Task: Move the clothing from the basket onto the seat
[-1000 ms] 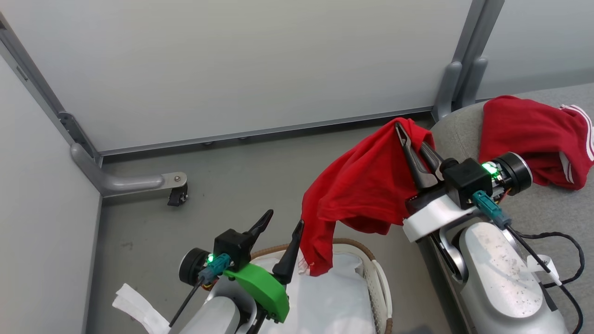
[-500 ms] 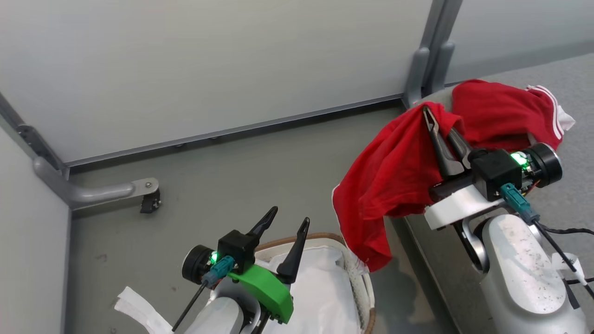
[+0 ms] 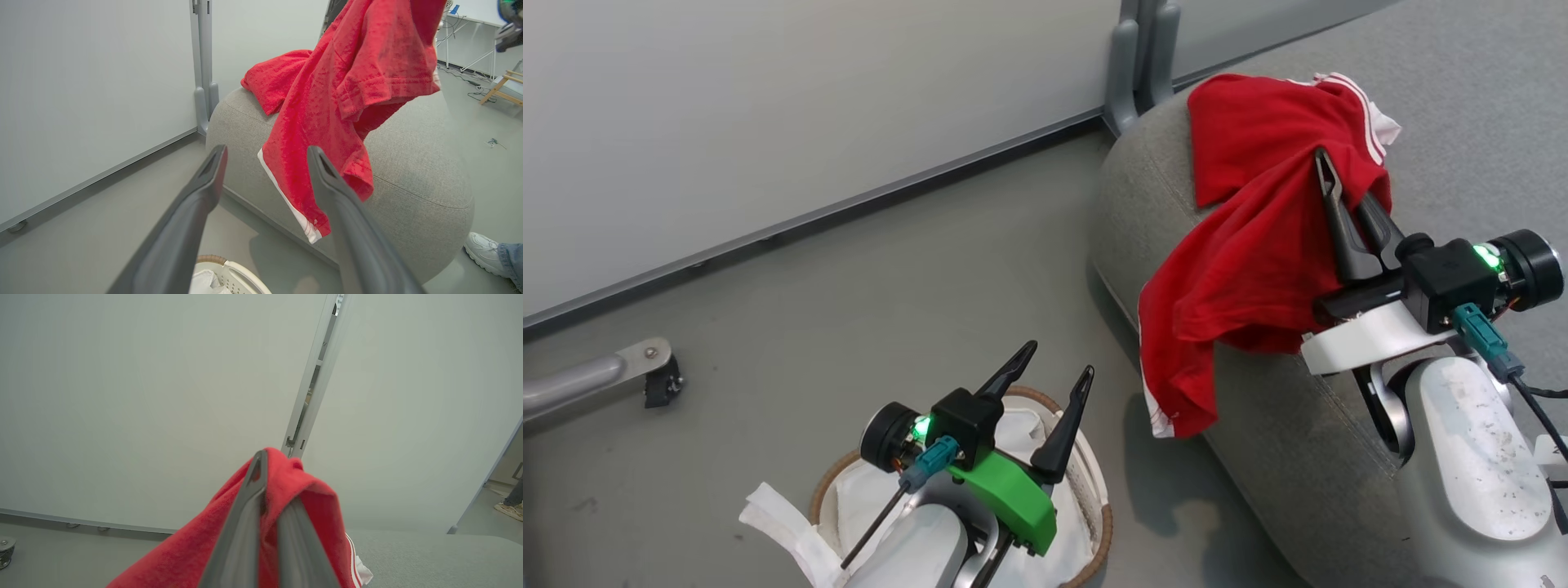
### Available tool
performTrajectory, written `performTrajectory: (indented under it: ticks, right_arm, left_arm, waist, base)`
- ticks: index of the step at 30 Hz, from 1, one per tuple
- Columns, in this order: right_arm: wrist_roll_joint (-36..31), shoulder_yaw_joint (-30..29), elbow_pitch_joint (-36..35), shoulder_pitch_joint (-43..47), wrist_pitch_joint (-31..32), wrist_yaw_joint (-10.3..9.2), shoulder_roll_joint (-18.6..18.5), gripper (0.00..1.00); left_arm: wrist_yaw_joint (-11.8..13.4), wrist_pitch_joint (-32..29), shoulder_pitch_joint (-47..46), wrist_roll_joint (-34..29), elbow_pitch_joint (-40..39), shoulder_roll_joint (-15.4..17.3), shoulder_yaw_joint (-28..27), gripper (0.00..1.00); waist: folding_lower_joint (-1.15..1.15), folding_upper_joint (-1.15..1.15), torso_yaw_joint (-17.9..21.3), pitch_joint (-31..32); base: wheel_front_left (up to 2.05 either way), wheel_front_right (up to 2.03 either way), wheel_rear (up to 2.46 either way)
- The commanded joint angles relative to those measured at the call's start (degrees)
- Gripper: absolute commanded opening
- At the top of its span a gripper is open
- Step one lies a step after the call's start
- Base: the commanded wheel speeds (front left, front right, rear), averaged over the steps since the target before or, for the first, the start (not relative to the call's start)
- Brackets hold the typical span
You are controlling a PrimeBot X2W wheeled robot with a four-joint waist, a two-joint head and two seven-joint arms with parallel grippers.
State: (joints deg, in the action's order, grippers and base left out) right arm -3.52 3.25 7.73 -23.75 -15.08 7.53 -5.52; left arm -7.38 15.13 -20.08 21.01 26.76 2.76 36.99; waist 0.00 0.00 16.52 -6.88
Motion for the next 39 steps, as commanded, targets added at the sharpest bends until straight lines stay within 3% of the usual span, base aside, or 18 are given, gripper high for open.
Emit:
performTrajectory:
  ticks: [1,10,17,21,28,32,39]
  right_arm:
    - [0.2,-0.1,-0.7,-0.7,-0.1,-0.08,0.2,0.0]
    - [-0.8,-1.1,-2.2,-3.8,-0.1,-0.08,-1.5,0.0]
    - [-1.0,-1.5,-1.1,-12.5,-0.1,-0.08,-5.1,0.0]
    - [2.0,-2.4,3.1,-21.2,-0.1,-0.08,-7.6,0.0]
    - [3.9,-2.0,13.6,-40.9,0.7,-0.08,-17.5,0.0]
    - [7.5,-5.3,20.4,-51.1,3.8,-0.08,-19.4,0.0]
    - [3.4,-9.0,27.4,-59.2,4.2,-0.08,-24.0,0.0]
  left_arm:
    - [-0.2,0.0,-1.1,-0.4,0.0,0.6,0.0,1.0]
    - [-0.2,0.0,-2.0,-0.6,-0.2,1.6,1.2,1.0]
    - [-0.2,0.0,-2.8,-1.3,-0.7,2.5,0.9,1.0]
    - [-0.2,0.0,-3.4,-2.2,-1.7,3.2,0.7,1.0]
    - [-0.2,0.0,-5.0,-4.3,-3.4,4.8,0.0,1.0]
    - [-0.2,0.0,-6.3,-5.8,-4.4,6.0,-0.7,1.0]
    - [-0.2,0.0,-9.9,-8.0,-5.8,6.7,-1.0,1.0]
  waist:
    - [0.0,0.0,3.5,-3.1]
    - [0.0,0.0,3.8,-4.7]
    - [0.0,0.0,2.9,-6.6]
    - [0.0,0.0,2.0,-8.8]
    - [0.0,0.0,0.2,-15.0]
    - [0.0,0.0,0.3,-19.6]
    - [0.0,0.0,-0.7,-26.8]
  base:
    - [0.0,0.0,0.0]
    - [0.0,0.0,0.0]
    - [0.0,0.0,0.0]
    - [0.0,0.0,0.0]
    - [0.0,0.0,0.0]
    - [0.0,0.0,0.0]
    - [0.0,0.0,0.0]
